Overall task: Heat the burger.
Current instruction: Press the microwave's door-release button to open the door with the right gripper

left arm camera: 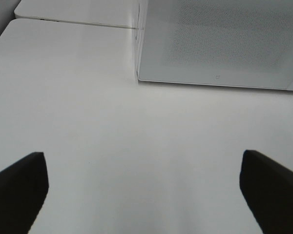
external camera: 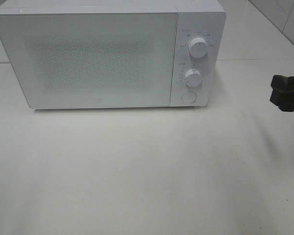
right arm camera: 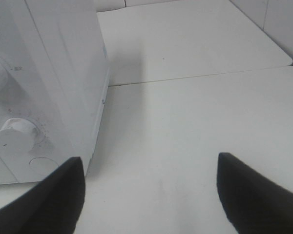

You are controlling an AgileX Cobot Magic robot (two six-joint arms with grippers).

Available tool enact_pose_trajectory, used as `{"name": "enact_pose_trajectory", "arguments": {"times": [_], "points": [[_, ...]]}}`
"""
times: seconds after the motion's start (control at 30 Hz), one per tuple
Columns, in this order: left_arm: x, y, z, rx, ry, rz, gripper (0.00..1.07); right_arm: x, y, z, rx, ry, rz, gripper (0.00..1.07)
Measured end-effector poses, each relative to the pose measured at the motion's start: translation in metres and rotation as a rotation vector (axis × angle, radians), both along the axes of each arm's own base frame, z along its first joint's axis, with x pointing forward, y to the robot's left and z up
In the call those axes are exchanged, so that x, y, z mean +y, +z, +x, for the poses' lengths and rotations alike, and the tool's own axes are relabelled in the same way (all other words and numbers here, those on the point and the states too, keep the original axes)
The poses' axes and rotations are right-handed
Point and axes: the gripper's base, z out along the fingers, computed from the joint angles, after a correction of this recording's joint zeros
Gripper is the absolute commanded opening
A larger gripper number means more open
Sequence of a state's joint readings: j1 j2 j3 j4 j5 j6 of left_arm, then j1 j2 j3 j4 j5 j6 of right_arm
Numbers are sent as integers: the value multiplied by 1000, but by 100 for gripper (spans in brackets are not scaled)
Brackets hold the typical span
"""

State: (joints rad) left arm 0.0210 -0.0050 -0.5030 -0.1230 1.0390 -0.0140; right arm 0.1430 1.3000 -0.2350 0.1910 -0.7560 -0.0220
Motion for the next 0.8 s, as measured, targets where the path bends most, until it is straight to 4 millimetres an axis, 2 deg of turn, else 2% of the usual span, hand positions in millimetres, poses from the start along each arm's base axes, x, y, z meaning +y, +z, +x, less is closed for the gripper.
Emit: {"name": "enact_pose_trajectory", "arguments": {"times": [0.23, 0.3, 0.6, 0.67, 0.8], "points": [[0, 0, 0, 0, 0, 0, 100, 21, -9, 0, 13, 45, -57, 74], [0, 0, 0, 0, 0, 0, 100, 37, -14, -1, -6, 49, -92, 74], [0, 0, 0, 0, 0, 0, 100, 60, -22, -6, -31, 41, -144, 74], [0, 0, 0, 0, 0, 0, 100, 75, -25, -4, -14, 34, -152, 74], [0, 0, 0, 0, 0, 0, 100, 86, -24, 0, -15, 34, -159, 74]]}}
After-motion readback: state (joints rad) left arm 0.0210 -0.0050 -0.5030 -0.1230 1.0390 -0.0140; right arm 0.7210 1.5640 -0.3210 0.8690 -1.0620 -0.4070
